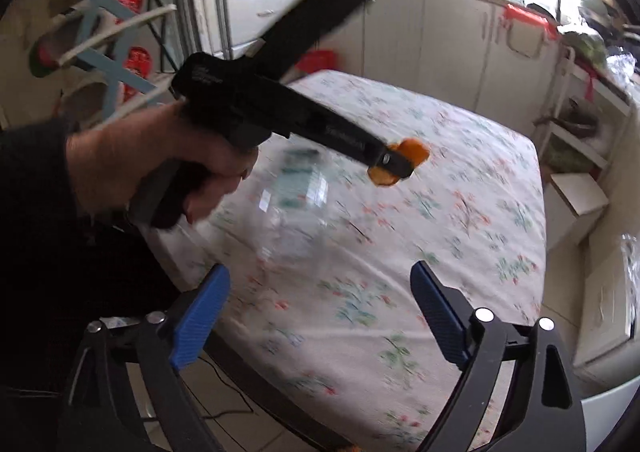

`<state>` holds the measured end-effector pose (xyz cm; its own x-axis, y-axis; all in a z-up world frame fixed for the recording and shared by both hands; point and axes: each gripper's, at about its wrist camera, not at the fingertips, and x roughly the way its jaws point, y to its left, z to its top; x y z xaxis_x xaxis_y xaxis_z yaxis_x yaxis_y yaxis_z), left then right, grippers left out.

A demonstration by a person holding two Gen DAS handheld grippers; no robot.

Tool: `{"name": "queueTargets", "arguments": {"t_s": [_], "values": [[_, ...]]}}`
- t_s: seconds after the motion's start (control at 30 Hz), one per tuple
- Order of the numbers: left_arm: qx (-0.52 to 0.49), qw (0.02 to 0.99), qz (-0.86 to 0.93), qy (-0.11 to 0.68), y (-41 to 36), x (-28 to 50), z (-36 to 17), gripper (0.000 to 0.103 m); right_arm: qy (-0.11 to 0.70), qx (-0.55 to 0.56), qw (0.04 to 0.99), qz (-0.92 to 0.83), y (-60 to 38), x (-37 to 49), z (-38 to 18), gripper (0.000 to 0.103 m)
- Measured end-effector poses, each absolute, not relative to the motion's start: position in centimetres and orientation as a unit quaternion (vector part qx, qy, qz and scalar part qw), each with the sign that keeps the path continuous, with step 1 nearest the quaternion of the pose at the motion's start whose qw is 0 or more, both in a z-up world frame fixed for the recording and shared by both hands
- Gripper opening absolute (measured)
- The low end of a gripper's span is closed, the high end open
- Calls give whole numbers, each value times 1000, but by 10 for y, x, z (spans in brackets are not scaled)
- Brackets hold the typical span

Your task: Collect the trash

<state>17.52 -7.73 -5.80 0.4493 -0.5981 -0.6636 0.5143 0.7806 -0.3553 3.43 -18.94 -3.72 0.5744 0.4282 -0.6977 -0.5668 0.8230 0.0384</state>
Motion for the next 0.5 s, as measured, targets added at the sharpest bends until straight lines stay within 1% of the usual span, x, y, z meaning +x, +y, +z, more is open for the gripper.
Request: {"name": "queueTargets", "arguments": {"t_s": [0.13, 0.2, 0.4, 0.5], "values": [[-88, 876, -301, 367, -43, 155, -40, 22, 364, -95, 885, 274, -168, 48, -37, 91], [-89, 886, -283, 356, -26, 142, -36, 22, 373, -101, 884, 264, -152, 59, -43, 91], [-119, 892, -240, 365, 21, 133, -49, 22, 401, -135, 874, 237, -115, 82, -66, 91], [-114, 894, -222, 373, 33, 133, -56, 22, 413, -134, 872, 227, -106, 92, -73, 91]]}}
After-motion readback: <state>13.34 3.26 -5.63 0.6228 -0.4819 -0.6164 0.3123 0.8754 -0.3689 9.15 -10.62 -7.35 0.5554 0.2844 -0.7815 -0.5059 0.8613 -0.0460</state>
